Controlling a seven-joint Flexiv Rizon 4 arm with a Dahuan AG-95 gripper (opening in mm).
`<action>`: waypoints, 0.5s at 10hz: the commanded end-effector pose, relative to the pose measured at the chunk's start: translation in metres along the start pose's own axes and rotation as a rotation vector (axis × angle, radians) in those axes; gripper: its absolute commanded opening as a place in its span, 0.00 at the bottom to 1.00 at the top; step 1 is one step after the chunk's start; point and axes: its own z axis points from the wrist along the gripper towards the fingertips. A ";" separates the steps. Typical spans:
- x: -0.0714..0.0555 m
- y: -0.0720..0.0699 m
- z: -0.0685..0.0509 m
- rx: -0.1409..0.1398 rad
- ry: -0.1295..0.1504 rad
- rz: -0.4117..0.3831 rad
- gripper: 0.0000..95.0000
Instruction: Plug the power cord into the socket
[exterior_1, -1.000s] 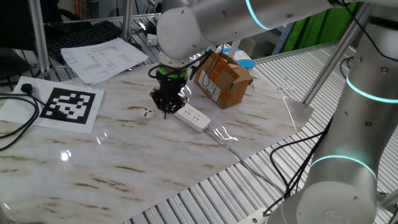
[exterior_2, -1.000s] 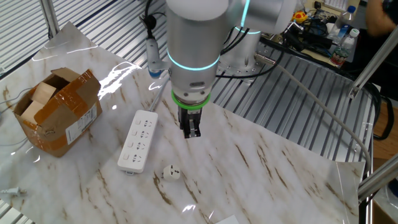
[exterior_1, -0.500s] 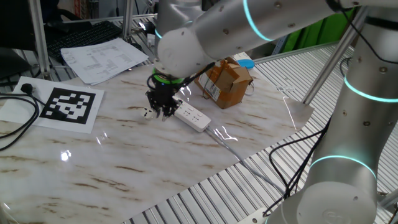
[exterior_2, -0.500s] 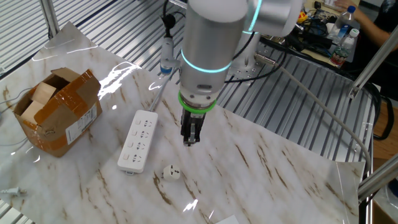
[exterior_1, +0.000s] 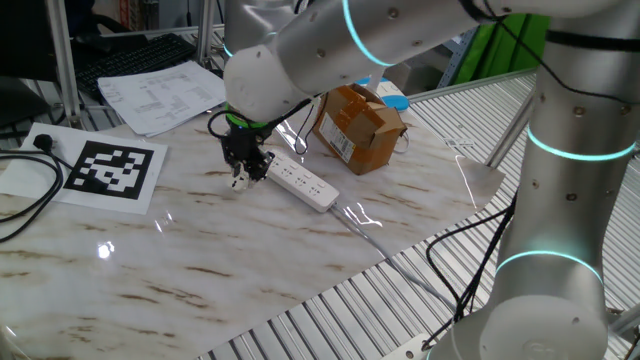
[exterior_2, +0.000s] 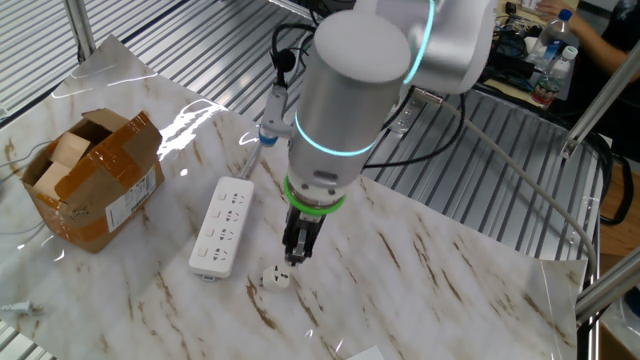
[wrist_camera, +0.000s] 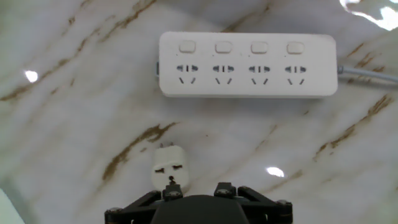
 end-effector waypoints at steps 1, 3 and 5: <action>-0.007 0.008 0.003 -0.012 -0.039 -0.002 0.60; -0.010 0.016 0.004 -0.018 -0.039 0.020 0.60; -0.011 0.021 0.006 -0.021 -0.040 0.047 0.60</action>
